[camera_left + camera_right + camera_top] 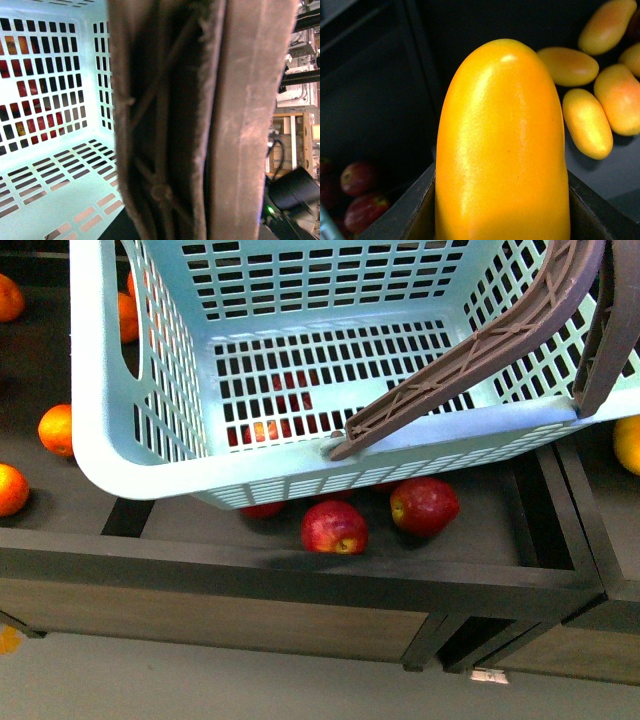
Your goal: Pick mango and avocado into basket
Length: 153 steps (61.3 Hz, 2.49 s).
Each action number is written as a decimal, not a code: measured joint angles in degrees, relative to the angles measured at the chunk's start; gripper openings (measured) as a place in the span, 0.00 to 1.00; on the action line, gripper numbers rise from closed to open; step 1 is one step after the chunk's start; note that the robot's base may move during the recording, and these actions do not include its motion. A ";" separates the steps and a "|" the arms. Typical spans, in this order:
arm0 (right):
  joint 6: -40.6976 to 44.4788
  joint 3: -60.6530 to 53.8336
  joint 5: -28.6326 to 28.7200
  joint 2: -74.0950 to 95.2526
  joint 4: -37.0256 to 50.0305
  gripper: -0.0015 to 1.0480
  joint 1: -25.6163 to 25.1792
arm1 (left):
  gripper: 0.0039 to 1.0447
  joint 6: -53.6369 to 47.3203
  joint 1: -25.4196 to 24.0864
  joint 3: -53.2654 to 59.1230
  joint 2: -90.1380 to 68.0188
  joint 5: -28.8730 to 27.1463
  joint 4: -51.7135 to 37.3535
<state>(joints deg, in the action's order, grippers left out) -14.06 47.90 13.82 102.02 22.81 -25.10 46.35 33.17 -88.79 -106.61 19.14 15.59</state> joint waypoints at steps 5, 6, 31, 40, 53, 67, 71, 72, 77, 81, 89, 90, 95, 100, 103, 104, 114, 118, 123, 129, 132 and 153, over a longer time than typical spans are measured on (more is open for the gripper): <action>1.42 -3.69 0.37 -11.50 -2.80 0.52 1.86 | 0.14 0.00 0.00 0.00 0.00 -0.02 0.00; 1.44 -4.02 0.35 -13.81 -3.50 0.52 2.47 | 0.14 0.00 0.00 0.00 0.00 0.00 0.00; -0.72 -1.66 -8.94 -25.81 -5.53 0.52 22.27 | 0.14 0.00 0.00 0.00 0.00 0.00 0.00; -1.84 0.02 -12.15 -22.38 -5.11 0.52 29.97 | 0.14 0.02 0.00 0.00 0.00 0.00 0.00; -3.02 3.23 -15.08 -17.88 -4.48 0.52 38.51 | 0.14 0.00 0.00 0.00 0.00 0.00 0.00; -3.34 5.31 -16.24 -14.40 -5.29 0.55 41.05 | 0.14 0.00 -0.02 0.00 0.00 -0.09 0.00; -3.43 5.40 -16.50 -14.05 -5.42 0.64 41.29 | 0.14 0.00 -0.09 0.00 0.02 -0.15 0.00; -3.48 5.42 -16.59 -14.01 -5.44 0.65 41.31 | 0.14 0.00 -0.11 0.00 0.02 -0.15 0.00; -3.98 5.70 -16.85 -13.88 -5.70 0.77 41.40 | 0.14 0.00 -0.13 0.00 0.02 -0.22 0.00; -4.46 5.86 -17.49 -13.86 -5.70 0.85 41.40 | 0.14 0.00 -0.15 0.00 0.02 -0.26 0.00; -5.95 5.33 -21.88 -14.78 -5.70 0.91 40.94 | 0.14 0.44 -0.13 0.28 0.00 -0.33 0.07; -5.97 5.25 -22.03 -14.88 -5.70 0.92 40.89 | 0.14 0.31 -0.13 0.28 0.00 -0.33 0.07; -3.17 3.04 -25.97 -15.80 0.31 0.86 40.46 | 0.14 0.07 -0.15 0.28 0.00 -0.59 0.04; 5.11 -4.42 -27.15 -17.86 15.06 0.72 39.58 | 0.14 0.00 -0.13 0.28 0.00 -0.42 0.04; 8.57 -8.76 -26.32 -19.89 19.47 0.64 38.66 | 0.14 0.09 -0.15 0.28 0.00 -0.02 0.04; 9.44 -10.34 -26.16 -20.83 20.55 0.60 38.25 | 0.14 0.11 -0.15 0.28 0.00 -0.02 0.04; 12.52 -20.52 -23.76 -27.74 24.30 0.34 35.19 | 0.14 0.11 -0.02 0.28 0.00 0.00 0.04; 12.85 -23.67 -22.82 -29.75 24.92 0.24 34.32 | 0.14 0.13 0.00 0.28 0.00 0.00 0.04; 13.22 -26.91 -21.84 -32.11 25.40 0.12 33.42 | 0.14 0.15 0.00 0.28 0.00 0.00 0.04; 13.60 -30.40 -20.68 -35.45 25.64 0.02 32.39 | 0.14 0.00 -0.02 0.28 0.00 -0.13 0.04; 13.75 -32.06 -20.13 -37.22 25.64 0.02 31.87 | 0.14 -0.02 -0.02 0.28 0.00 -0.15 0.04; 13.77 -40.81 -14.23 -49.92 21.55 0.02 25.97 | 0.14 -0.02 0.00 0.28 0.00 -0.07 0.04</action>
<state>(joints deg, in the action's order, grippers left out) -0.30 7.09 -0.40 52.10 44.36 0.86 46.33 33.17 -88.51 -106.61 19.07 15.64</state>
